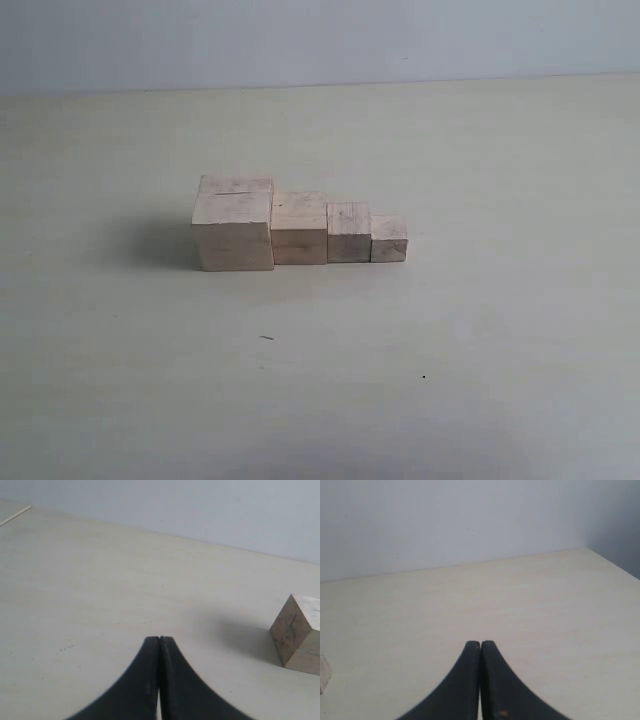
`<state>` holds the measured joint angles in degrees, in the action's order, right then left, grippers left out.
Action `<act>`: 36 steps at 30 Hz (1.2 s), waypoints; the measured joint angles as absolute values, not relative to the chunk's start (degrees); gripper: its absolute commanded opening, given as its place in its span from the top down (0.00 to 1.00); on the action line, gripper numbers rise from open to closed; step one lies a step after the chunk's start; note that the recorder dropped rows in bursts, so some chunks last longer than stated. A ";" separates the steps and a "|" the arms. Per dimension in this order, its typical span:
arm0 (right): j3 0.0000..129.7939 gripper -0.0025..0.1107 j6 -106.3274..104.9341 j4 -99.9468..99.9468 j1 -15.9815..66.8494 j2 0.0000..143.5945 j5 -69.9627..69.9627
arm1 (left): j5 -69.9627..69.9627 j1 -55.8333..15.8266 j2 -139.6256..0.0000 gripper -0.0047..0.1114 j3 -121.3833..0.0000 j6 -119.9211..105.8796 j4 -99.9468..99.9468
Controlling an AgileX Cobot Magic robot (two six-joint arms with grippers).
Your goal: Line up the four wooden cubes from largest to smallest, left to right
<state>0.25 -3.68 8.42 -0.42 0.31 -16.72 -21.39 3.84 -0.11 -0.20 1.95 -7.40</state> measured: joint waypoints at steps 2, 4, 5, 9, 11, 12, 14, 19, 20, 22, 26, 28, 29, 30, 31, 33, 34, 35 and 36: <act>0.25 0.98 -4.64 8.21 -0.42 0.31 -17.28 | -21.39 3.84 -0.11 0.96 -0.20 1.95 -7.40; 0.25 0.98 -5.25 7.81 -0.42 0.31 -18.30 | -21.39 3.84 -0.11 0.96 -0.20 1.95 -7.40; 0.25 0.98 -5.36 7.57 -0.42 0.31 -18.85 | -21.39 3.84 -0.11 0.96 -0.20 1.95 -7.40; 0.25 0.98 -5.36 7.57 -0.42 0.31 -19.49 | -21.39 3.84 -0.11 0.96 -0.20 1.95 -7.40; 0.25 0.98 -5.36 7.44 -0.42 0.31 -19.49 | -21.39 3.84 -0.11 0.96 -0.20 1.95 -7.40; 0.25 0.98 -5.36 7.12 -0.42 0.31 -19.49 | -21.39 3.84 -0.11 0.96 -0.20 1.95 -7.40; 0.25 0.98 -5.47 7.12 -0.42 0.31 -19.57 | -21.39 3.84 -0.11 0.96 -0.20 1.95 -7.40; 0.25 0.98 -5.69 6.70 -0.42 0.31 -19.57 | -21.39 3.84 -0.11 0.96 -0.20 1.95 -7.40; 0.25 0.98 -5.72 6.52 -0.42 0.31 -19.57 | -21.39 3.84 -0.11 0.96 -0.20 1.95 -7.40; 0.25 0.98 -5.82 6.48 -0.42 0.31 -19.57 | -21.39 3.84 -0.11 0.96 -0.20 1.95 -7.40; 0.25 0.98 -5.95 6.48 -0.42 0.31 -19.57 | -21.39 3.84 -0.11 0.96 -0.20 1.95 -7.40; 0.25 0.98 -5.95 6.48 -0.42 0.31 -19.57 | -21.39 3.84 -0.11 0.96 -0.20 1.95 -7.40; 0.25 0.98 -5.95 6.48 -0.42 0.31 -19.57 | -21.39 3.84 -0.11 0.96 -0.20 1.95 -7.40; 0.25 0.98 -5.95 6.48 -0.42 0.31 -19.57 | -21.39 3.84 -0.11 0.96 -0.20 1.95 -7.40; 0.25 0.98 -5.95 6.48 -0.42 0.31 -19.57 | -21.39 3.84 -0.11 0.96 -0.20 1.95 -7.40; 0.25 0.98 -5.95 6.48 -0.42 0.31 -19.57 | -21.39 3.84 -0.11 0.96 -0.20 1.95 -7.40; 0.25 0.98 -5.95 6.48 -0.42 0.31 -19.57 | -21.39 3.84 -0.11 0.96 -0.20 1.95 -7.40; 0.25 0.98 -5.95 6.48 -0.42 0.31 -19.57 | -21.39 3.84 -0.11 0.96 -0.20 1.95 -7.40; 0.25 0.98 -5.95 6.48 -0.42 0.31 -19.57 | -21.39 3.84 -0.11 0.96 -0.20 1.95 -7.40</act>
